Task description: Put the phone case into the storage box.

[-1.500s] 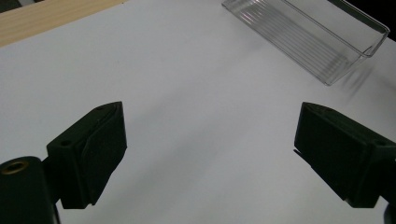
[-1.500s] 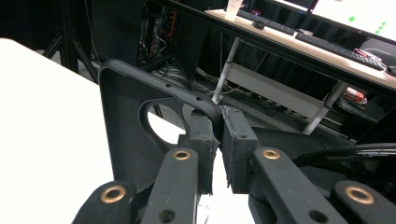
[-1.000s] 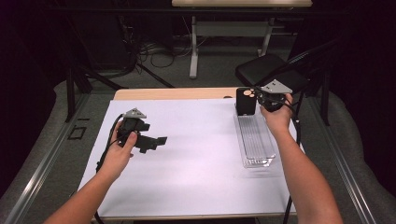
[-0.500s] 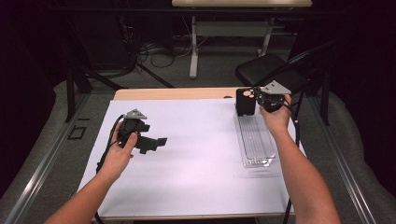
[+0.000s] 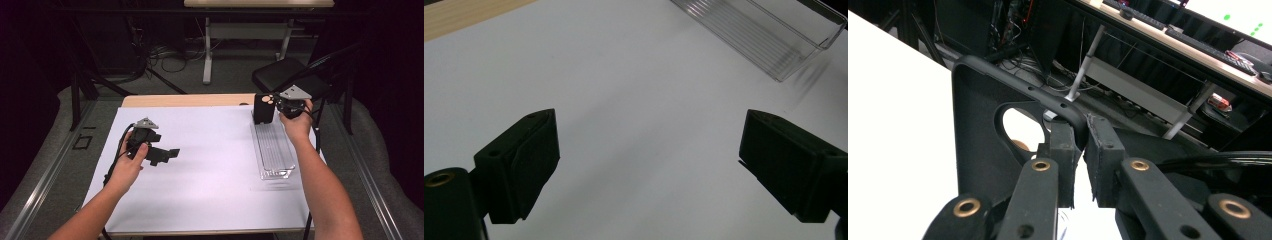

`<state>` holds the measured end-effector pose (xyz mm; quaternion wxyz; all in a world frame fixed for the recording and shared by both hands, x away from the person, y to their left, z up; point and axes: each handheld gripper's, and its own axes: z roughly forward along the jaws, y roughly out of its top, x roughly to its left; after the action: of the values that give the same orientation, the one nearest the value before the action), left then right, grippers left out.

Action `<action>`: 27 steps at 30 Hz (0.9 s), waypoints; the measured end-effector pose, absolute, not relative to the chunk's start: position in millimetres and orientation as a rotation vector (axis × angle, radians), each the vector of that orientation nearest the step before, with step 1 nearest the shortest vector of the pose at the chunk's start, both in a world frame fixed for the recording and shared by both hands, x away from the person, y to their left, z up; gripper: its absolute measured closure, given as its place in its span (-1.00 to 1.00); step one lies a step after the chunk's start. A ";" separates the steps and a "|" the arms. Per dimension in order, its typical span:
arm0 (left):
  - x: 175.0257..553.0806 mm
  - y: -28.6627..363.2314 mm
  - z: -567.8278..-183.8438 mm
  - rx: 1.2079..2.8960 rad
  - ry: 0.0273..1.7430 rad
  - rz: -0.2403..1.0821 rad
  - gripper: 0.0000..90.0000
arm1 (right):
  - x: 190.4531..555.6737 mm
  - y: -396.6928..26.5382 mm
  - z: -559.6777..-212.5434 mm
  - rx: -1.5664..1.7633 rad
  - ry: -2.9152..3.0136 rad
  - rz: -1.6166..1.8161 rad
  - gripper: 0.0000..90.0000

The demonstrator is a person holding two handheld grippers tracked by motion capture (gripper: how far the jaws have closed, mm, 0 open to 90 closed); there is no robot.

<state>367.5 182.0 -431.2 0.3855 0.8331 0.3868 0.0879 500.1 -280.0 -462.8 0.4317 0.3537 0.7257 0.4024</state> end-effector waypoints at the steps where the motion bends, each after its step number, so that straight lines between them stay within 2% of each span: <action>1: 367.5 182.3 -431.3 2.121 0.989 0.224 -0.79 | 500.8 -281.0 -462.7 0.883 1.811 0.998 0.83; 13: 367.4 182.3 -429.6 2.126 0.989 0.223 -0.79 | 505.5 -288.2 -465.0 0.928 1.802 1.002 0.80; 24: 367.7 182.7 -431.4 2.128 0.991 0.219 -0.79 | 508.8 -287.0 -466.5 1.002 1.799 1.003 0.47; 27: 367.6 183.6 -431.3 2.130 0.992 0.221 -0.79 | 508.9 -286.6 -466.6 1.013 1.798 1.013 0.45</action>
<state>367.6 183.6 -431.3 0.3808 0.8346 0.3885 0.0865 508.9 -286.6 -466.6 0.4090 0.4023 0.7137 0.4020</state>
